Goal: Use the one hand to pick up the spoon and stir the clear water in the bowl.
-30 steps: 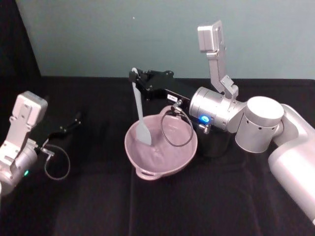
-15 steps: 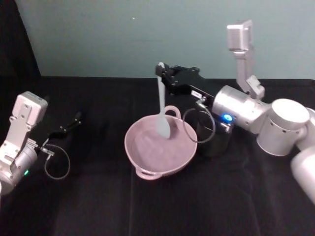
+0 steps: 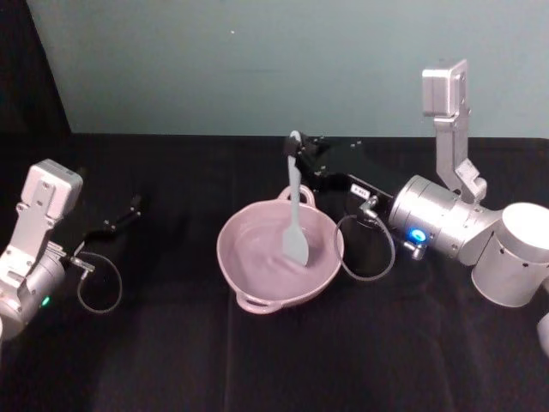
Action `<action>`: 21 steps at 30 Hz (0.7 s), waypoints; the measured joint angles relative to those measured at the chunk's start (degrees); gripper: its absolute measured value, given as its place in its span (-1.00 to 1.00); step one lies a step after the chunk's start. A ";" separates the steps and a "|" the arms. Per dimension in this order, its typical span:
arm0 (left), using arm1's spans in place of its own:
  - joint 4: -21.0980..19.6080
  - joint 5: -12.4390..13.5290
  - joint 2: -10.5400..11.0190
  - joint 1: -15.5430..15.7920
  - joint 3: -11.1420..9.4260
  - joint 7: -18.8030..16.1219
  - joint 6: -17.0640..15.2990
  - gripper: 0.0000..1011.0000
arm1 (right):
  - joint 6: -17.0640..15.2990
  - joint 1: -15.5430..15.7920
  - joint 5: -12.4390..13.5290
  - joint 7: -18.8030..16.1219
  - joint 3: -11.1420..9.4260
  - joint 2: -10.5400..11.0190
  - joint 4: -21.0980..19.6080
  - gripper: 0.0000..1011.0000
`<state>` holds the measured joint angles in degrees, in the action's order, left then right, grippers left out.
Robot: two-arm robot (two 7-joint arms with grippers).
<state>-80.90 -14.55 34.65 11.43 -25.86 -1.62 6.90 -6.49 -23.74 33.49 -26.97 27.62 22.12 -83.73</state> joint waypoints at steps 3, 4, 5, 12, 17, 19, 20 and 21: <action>0.00 0.00 0.00 0.00 0.00 0.00 0.00 1.00 | 0.01 0.37 0.05 -0.05 0.37 -0.10 -0.45 -0.78; 0.00 0.00 0.00 0.00 0.00 0.00 0.00 1.00 | 0.02 0.40 0.08 -0.10 0.56 -0.22 -0.50 -0.78; 0.00 0.00 0.00 0.00 0.00 0.00 0.00 1.00 | 0.05 0.41 0.16 -0.26 0.88 -0.46 -0.51 -0.78; 0.00 0.00 0.00 0.00 0.00 0.00 0.00 1.00 | 0.90 -2.01 0.25 -2.02 3.19 -3.42 2.59 -0.78; 0.00 0.00 0.00 0.00 0.00 0.00 0.00 1.00 | 1.87 -5.00 0.07 -2.97 4.27 -5.98 6.94 -0.78; 0.00 0.00 0.00 0.00 0.00 0.00 0.00 1.00 | 2.13 -5.83 0.02 -3.16 4.39 -6.69 8.23 -0.78; 0.00 0.00 0.00 0.00 0.00 0.00 0.00 1.00 | 2.23 -6.15 0.01 -3.19 4.41 -6.93 8.70 -0.78; 0.00 0.00 0.00 0.00 0.00 0.00 0.00 1.00 | 2.35 -6.58 -0.01 -3.22 4.42 -7.20 9.38 -0.78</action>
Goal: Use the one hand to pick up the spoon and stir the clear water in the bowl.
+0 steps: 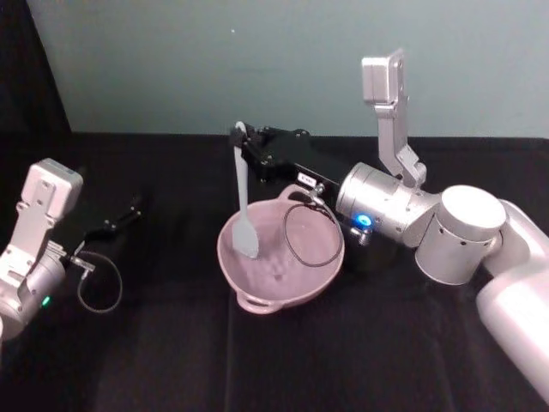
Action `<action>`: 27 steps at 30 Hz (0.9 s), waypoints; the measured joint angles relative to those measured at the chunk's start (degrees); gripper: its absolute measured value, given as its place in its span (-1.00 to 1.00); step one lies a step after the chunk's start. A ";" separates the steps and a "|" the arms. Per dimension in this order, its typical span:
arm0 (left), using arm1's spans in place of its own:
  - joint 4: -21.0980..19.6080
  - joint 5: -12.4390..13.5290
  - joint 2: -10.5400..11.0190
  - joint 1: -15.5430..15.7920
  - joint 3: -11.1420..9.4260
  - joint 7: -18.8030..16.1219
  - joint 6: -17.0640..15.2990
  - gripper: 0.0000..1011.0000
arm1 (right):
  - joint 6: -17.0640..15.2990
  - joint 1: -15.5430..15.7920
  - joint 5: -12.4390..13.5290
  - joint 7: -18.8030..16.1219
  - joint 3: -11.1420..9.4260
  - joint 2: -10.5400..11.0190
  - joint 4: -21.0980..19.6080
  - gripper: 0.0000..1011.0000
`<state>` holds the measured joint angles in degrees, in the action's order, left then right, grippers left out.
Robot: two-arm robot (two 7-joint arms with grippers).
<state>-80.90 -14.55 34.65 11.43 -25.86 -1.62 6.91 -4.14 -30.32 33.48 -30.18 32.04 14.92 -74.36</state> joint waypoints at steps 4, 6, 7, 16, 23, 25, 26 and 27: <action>0.00 0.00 0.00 0.00 0.00 0.00 0.00 1.00 | 0.41 -1.92 -0.18 -0.05 -0.13 -1.08 2.97 -0.78; 0.00 0.00 0.00 0.00 0.00 0.00 0.00 1.00 | 0.53 -2.38 -0.22 -0.05 -0.33 -1.23 3.70 -0.78; 0.00 0.00 0.00 0.00 0.00 0.00 0.00 1.00 | 0.58 -2.66 -0.28 -0.01 -0.57 -1.24 4.25 -0.78; 0.00 0.00 0.00 0.00 0.00 0.00 0.00 1.00 | 0.35 -1.55 -0.40 1.11 -2.70 1.01 2.85 -0.78; 0.00 0.00 0.00 0.00 0.00 0.00 0.00 1.00 | -0.11 2.17 0.18 2.74 -5.02 4.06 -1.97 -0.78; 0.00 0.00 0.00 0.00 0.00 0.00 0.00 1.00 | -0.19 3.18 0.38 3.12 -5.46 4.68 -3.18 -0.78; 0.00 0.00 0.00 0.00 0.00 0.00 0.00 1.00 | -0.29 3.66 0.46 3.27 -5.65 4.98 -3.79 -0.78; 0.00 0.00 0.00 0.00 0.00 0.00 0.00 1.00 | -0.38 4.13 0.52 3.48 -5.82 5.26 -4.34 -0.78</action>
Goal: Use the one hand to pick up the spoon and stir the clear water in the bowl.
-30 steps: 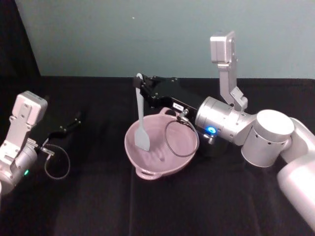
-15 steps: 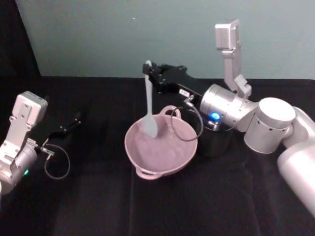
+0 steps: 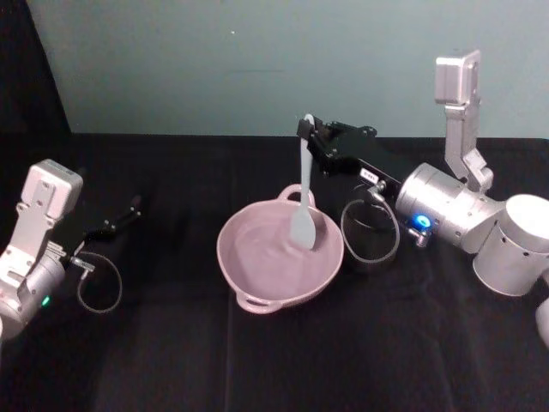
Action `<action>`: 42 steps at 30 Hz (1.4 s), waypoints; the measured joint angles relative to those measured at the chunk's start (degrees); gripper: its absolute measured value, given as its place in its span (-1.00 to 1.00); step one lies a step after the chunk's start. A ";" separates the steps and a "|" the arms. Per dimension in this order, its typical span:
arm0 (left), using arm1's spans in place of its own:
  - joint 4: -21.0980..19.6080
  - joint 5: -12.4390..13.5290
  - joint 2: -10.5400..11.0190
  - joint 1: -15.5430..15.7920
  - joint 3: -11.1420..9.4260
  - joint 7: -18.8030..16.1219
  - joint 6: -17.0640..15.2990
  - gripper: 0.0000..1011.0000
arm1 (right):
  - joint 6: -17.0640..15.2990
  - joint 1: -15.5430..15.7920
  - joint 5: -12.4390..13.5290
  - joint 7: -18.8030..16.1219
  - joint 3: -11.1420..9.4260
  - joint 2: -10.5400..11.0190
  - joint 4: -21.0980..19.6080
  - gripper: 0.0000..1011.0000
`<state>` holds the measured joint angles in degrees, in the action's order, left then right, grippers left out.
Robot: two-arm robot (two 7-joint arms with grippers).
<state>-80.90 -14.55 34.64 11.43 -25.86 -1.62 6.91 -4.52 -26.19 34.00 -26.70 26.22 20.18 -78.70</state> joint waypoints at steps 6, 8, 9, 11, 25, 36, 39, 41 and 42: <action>0.00 0.00 0.00 0.00 0.00 0.00 0.00 1.00 | -0.82 3.53 0.35 0.81 -0.55 1.96 -4.83 -0.78; 0.00 0.00 0.00 0.00 0.00 0.00 0.00 1.00 | -0.98 4.17 0.35 0.85 -0.33 2.20 -6.03 -0.78; 0.00 0.00 0.00 0.00 0.00 0.00 0.00 1.00 | -0.98 4.17 0.35 0.85 -0.33 2.20 -6.03 -0.78; 0.00 0.00 0.00 0.00 0.00 0.00 0.00 1.00 | -1.08 4.35 0.33 0.81 0.06 2.23 -6.66 -0.78; 0.00 0.00 0.00 0.00 0.00 0.00 0.00 1.00 | -1.11 -1.00 -0.40 -2.29 5.09 -2.76 -0.77 -0.78; 0.00 0.00 0.00 0.00 0.00 0.00 0.00 1.00 | -0.01 -6.68 -1.12 -3.77 6.06 -6.17 7.58 -0.78; 0.00 0.00 0.00 0.00 0.00 0.00 0.00 1.00 | 0.06 -7.41 -1.21 -3.84 5.80 -6.26 8.82 -0.78; 0.00 0.00 0.00 0.00 0.00 0.00 0.00 1.00 | 0.06 -7.53 -1.22 -3.82 5.50 -6.10 9.02 -0.78; 0.00 0.00 0.00 0.00 0.00 0.00 0.00 1.00 | 0.05 -7.52 -1.22 -3.76 5.16 -5.80 9.02 -0.78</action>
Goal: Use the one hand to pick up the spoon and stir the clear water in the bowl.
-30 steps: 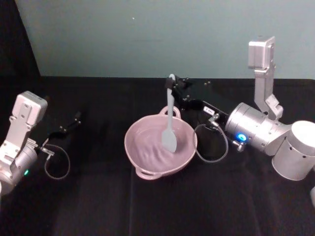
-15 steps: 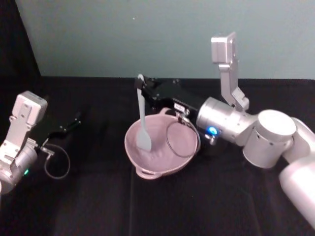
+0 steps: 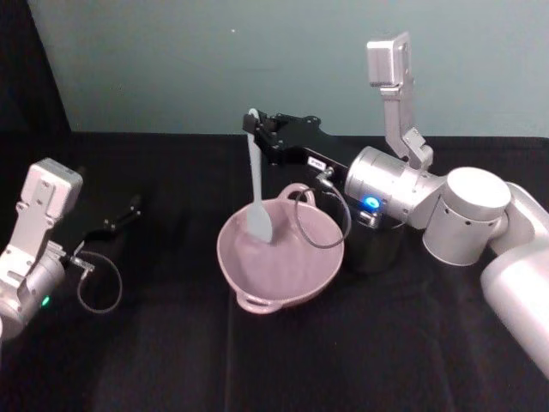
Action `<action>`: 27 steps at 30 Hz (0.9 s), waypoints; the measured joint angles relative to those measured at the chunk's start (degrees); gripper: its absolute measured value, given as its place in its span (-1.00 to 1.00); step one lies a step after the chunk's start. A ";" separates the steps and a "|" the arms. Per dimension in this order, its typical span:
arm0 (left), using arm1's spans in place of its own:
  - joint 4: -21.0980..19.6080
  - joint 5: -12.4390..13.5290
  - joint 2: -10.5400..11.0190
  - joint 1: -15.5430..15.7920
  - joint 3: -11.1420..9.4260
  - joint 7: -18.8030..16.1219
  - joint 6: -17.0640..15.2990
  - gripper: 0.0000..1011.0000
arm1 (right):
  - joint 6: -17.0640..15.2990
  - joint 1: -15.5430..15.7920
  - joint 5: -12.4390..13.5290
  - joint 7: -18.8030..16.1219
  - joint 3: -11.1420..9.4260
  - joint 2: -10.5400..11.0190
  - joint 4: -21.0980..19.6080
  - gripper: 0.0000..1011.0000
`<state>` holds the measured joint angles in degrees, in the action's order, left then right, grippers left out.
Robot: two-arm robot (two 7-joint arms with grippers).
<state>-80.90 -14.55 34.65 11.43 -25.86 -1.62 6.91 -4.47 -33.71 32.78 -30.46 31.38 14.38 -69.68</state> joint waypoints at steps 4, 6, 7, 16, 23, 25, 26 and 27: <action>0.00 0.00 0.00 0.00 0.00 0.00 0.00 1.00 | -0.11 0.88 0.13 0.72 -1.17 1.22 -1.16 -0.78; 0.00 0.00 0.00 0.00 0.00 0.00 0.00 1.00 | -0.27 1.81 0.26 1.24 -1.92 2.22 -2.35 -0.78; 0.00 0.00 0.00 0.00 0.00 0.00 0.00 1.00 | -0.33 2.08 0.29 1.44 -2.09 2.49 -2.72 -0.78; 0.00 0.00 0.00 0.00 0.00 0.00 0.00 1.00 | -1.81 6.91 0.74 3.31 -4.28 6.92 -9.56 -0.78; 0.00 0.00 0.00 0.00 0.00 0.00 0.00 1.00 | -2.87 9.55 0.97 3.77 -4.46 8.76 -13.81 -0.78; 0.00 0.00 0.00 0.00 0.00 0.00 0.00 1.00 | -3.16 10.16 0.99 3.77 -4.17 9.02 -15.02 -0.78; 0.00 0.00 0.00 0.00 0.00 0.00 0.00 1.00 | -3.16 10.16 0.99 3.77 -4.17 9.02 -15.02 -0.78; 0.00 0.00 0.00 0.00 0.00 0.00 0.00 1.00 | -3.31 10.43 0.99 3.76 -3.94 9.08 -15.56 -0.78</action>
<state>-80.90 -14.55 34.65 11.43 -25.86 -1.62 6.90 -7.78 -23.29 33.78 -26.70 27.44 23.45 -85.24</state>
